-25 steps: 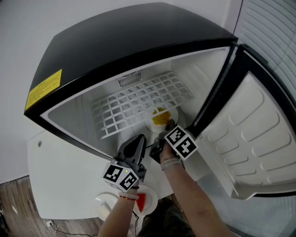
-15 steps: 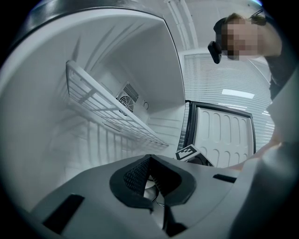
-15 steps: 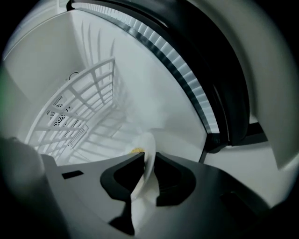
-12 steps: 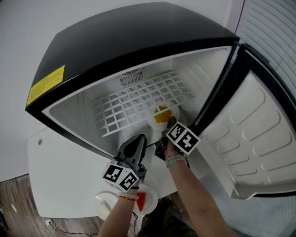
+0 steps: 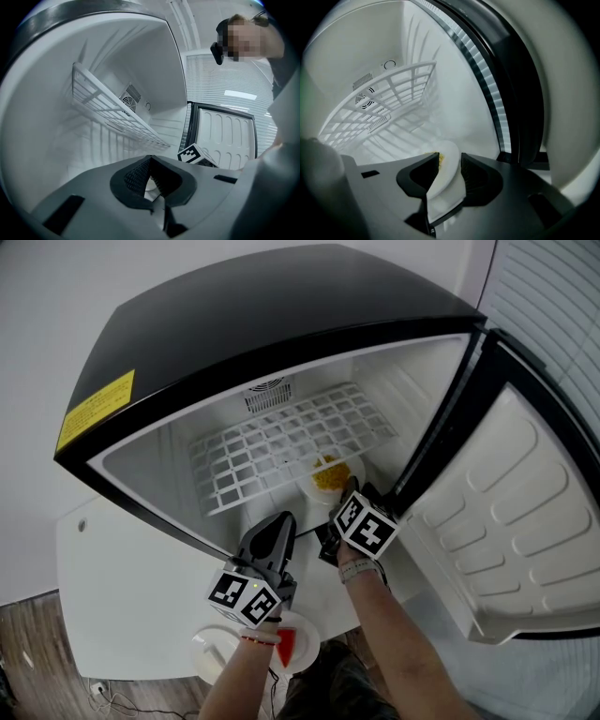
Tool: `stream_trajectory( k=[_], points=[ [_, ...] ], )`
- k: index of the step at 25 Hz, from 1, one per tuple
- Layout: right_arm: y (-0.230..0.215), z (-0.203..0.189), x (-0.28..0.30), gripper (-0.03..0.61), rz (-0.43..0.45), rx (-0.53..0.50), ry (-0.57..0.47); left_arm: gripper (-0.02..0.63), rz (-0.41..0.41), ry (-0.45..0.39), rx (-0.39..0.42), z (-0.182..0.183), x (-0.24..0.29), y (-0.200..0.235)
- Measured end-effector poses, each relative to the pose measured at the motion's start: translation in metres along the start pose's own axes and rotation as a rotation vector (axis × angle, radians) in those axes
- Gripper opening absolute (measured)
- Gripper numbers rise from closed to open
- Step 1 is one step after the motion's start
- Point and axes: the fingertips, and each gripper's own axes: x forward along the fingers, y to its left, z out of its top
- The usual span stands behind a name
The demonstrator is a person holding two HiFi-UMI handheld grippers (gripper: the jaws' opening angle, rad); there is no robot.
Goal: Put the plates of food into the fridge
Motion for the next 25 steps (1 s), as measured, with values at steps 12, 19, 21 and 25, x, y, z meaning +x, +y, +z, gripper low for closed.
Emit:
stream_trajectory(
  k=[12,19,21,25],
  points=[
    [0.035,0.003,-0.045,0.140,0.205,-0.191,-0.033,0.006,-0.017,-0.031,0.019,0.010,-0.007,-0.016],
    [0.070,0.005,-0.100,0.140,0.357,-0.352,-0.073,0.006,-0.028,-0.059,0.042,0.029,-0.020,-0.035],
    [0.083,0.006,-0.120,0.140,0.414,-0.409,-0.087,0.006,-0.025,-0.063,0.053,0.033,-0.027,-0.041],
    [0.103,0.006,-0.159,0.138,0.529,-0.438,-0.101,0.006,-0.006,-0.088,0.083,0.046,-0.044,-0.047]
  ],
)
